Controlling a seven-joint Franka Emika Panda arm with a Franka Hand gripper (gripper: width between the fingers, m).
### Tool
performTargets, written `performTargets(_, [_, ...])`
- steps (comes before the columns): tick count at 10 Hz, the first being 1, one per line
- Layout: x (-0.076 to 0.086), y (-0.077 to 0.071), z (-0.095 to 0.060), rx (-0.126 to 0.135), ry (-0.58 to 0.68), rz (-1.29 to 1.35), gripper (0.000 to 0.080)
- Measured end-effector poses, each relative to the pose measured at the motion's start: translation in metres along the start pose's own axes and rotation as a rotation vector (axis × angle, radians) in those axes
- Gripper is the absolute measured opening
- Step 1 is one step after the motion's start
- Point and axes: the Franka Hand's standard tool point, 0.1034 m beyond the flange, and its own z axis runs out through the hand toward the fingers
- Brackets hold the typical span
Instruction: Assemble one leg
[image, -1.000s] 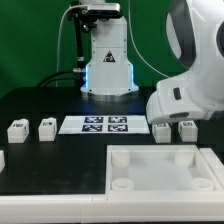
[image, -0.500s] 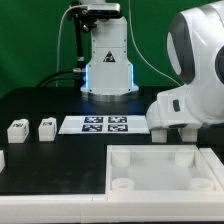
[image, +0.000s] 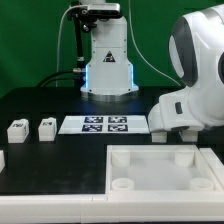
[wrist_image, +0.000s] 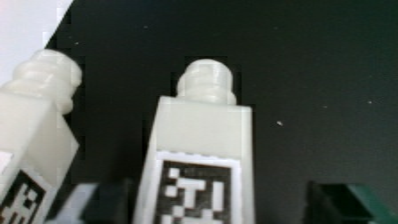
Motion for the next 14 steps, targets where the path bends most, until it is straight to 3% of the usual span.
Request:
performTargets(1, [0.000,0.000,0.000,0.000,0.000,0.000,0.0346])
performTargets(2, [0.000,0.000,0.000,0.000,0.000,0.000,0.0290])
performTargets(9, [0.000,0.000,-0.002,0.000,0.002,-0.004,0.0290])
performTargets(12, [-0.010,0.016,-0.064,0.014,0.037,-0.087,0.0291])
performTargets(14, [-0.012,0.027,-0.114,0.022,0.197,-0.134,0.0291])
